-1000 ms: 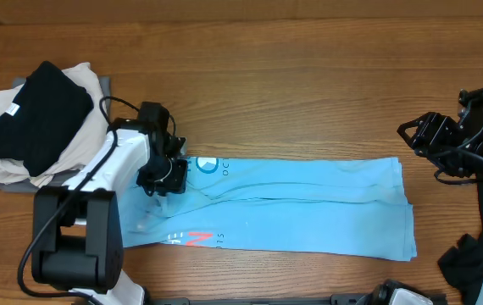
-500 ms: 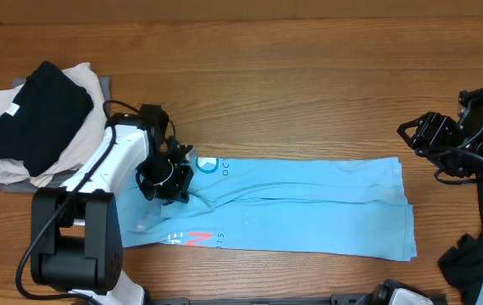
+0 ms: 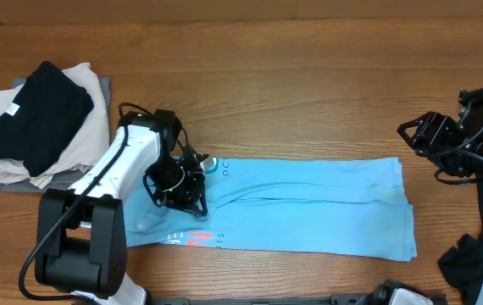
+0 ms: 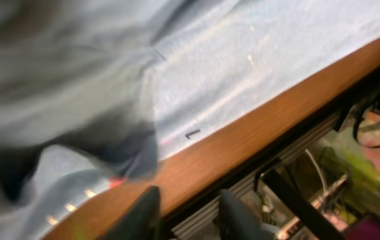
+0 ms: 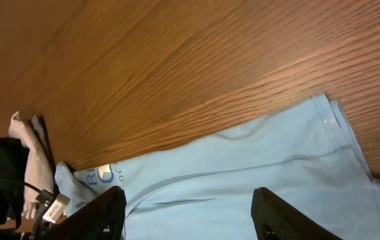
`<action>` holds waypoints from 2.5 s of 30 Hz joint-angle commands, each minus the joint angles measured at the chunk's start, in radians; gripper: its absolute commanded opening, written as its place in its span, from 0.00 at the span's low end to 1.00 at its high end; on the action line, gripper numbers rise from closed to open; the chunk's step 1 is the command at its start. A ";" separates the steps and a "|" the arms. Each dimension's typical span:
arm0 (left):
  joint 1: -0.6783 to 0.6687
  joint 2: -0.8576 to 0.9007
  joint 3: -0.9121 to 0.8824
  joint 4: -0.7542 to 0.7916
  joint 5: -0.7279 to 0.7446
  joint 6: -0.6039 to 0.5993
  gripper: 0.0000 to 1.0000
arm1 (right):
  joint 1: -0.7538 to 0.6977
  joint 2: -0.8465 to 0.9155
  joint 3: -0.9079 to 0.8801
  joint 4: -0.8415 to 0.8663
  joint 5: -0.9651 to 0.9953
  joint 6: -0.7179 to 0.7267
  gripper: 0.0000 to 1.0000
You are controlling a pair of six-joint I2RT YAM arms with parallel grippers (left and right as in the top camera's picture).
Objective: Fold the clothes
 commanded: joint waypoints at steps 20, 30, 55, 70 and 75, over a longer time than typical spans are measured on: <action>0.014 -0.026 -0.100 0.244 -0.665 -0.446 0.56 | 0.006 0.034 0.003 0.002 0.002 0.000 0.64; 0.014 -0.026 -0.119 0.330 -0.653 -0.426 0.04 | 0.006 0.051 0.003 0.002 0.002 0.000 0.64; 0.035 -0.058 -0.023 -0.099 -0.472 -0.427 0.13 | 0.006 0.051 0.003 0.006 0.002 0.000 0.65; 0.066 -0.058 -0.026 -0.029 -0.475 -0.429 0.60 | 0.006 0.051 0.003 0.000 0.002 0.000 0.65; 0.066 -0.058 -0.034 -0.004 -0.479 -0.434 0.20 | 0.006 0.051 0.003 -0.001 0.006 0.000 0.65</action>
